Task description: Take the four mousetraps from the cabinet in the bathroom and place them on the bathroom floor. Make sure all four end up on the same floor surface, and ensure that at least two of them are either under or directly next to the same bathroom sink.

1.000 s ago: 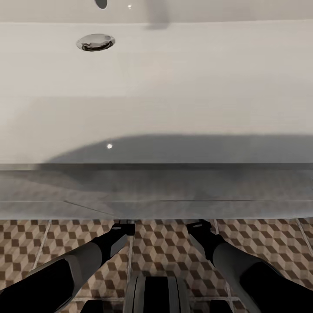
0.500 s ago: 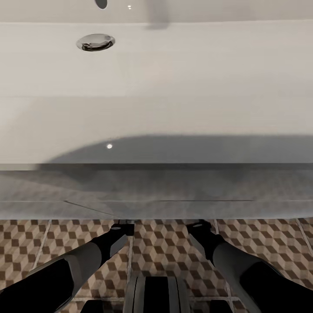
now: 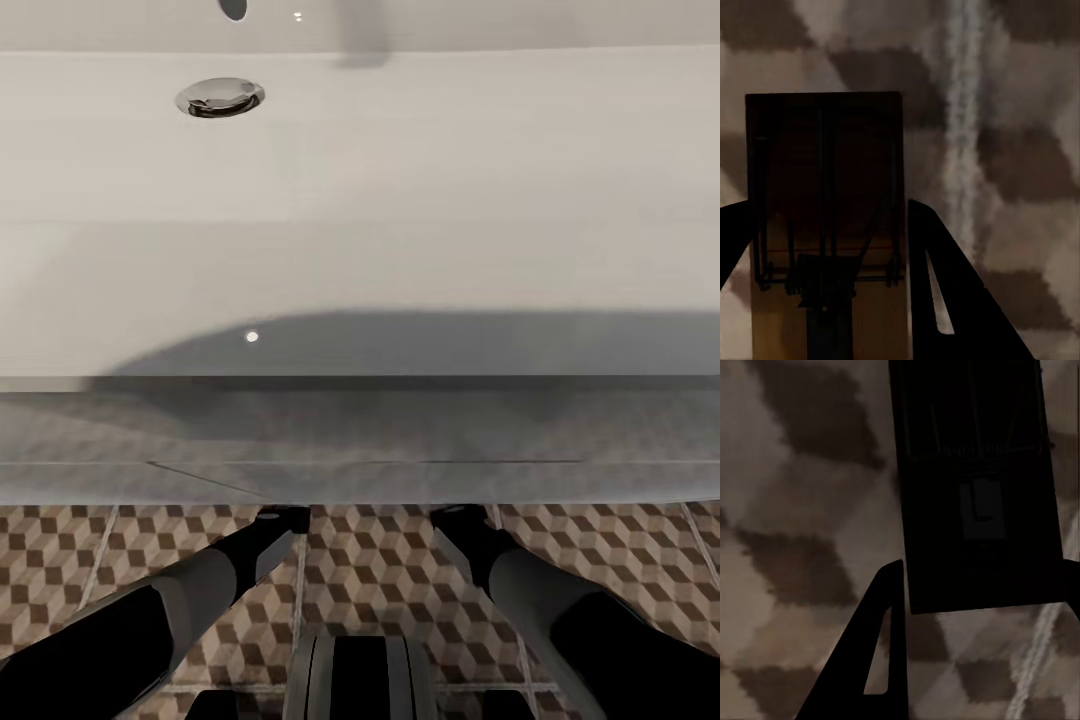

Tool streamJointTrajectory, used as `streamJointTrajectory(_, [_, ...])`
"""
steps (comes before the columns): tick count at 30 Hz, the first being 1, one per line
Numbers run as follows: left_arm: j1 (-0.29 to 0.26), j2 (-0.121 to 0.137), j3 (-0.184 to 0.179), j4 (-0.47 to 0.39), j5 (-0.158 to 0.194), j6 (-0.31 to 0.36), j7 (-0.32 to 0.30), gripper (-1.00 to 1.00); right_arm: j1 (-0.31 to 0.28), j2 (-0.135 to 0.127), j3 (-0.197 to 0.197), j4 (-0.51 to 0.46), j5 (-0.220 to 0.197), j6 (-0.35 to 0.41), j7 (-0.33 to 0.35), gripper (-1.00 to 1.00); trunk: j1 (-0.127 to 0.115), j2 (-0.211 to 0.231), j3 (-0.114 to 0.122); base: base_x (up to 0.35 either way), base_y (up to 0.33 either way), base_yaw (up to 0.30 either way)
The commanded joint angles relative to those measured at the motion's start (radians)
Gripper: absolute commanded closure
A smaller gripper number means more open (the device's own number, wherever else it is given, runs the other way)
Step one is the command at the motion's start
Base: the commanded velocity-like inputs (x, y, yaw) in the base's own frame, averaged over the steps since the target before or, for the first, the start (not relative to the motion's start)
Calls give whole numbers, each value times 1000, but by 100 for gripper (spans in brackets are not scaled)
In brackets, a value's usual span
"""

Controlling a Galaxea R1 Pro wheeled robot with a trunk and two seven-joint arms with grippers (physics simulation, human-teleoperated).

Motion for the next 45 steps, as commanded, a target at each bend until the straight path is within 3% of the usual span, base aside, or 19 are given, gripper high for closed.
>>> streamJointTrajectory(1, [-2, 1, -7, -2, 2, 5, 7, 100, -1, 0, 8, -2, -9, 6, -5, 100, 0, 0, -1, 0, 0, 0])
streamJointTrajectory(7, [-19, 0, -6, -1, 2, 7, 8, 100, -24, -2, 6, 1, -9, 7, -5, 100, 0, 0, -1, 0, 0, 0])
streamJointTrajectory(16, [-26, 0, -6, 0, 2, 9, 8, 100, -30, 0, -37, 2, -9, 7, -1, 100, 0, 0, -1, 0, 0, 0])
streamJointTrajectory(45, [-27, -1, -5, -2, 5, 1, 8, 100, -29, -1, -41, -11, -1, 5, 1, 100, 0, 0, -7, 0, 0, 5])
